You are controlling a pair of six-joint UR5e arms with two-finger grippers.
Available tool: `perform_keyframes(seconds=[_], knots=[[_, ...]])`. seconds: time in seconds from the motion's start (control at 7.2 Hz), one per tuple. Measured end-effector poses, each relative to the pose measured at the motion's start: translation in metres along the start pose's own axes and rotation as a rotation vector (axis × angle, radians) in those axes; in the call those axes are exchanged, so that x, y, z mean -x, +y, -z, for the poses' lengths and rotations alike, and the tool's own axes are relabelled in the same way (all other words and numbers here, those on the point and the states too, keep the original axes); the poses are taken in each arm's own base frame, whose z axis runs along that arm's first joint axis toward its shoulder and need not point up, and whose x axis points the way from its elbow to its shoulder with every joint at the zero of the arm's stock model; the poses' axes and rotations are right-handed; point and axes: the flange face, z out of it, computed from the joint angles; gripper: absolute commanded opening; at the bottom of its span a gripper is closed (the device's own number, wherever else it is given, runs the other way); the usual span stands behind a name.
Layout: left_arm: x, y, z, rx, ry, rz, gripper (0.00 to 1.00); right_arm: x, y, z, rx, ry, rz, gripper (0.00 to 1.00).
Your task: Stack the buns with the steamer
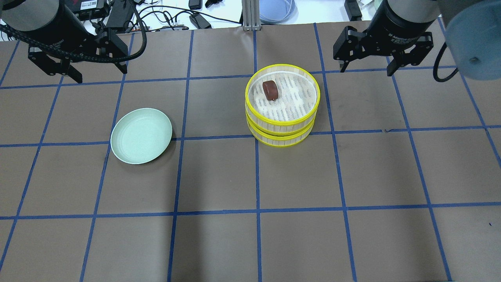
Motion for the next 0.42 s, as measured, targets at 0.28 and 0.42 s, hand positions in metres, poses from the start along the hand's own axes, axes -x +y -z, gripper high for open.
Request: perform_keyframes(seconds=[0.28, 0.42], knots=[[0.0007, -0.0004, -0.0020, 0.001, -0.007, 0.000, 1.00, -0.0020, -0.0018, -0.0021, 0.001, 0.011, -0.001, 1.00], [0.0010, -0.0007, -0.0022, 0.000, -0.008, 0.001, 1.00, -0.0022, -0.0020, -0.0020, 0.000, 0.012, -0.001, 1.00]])
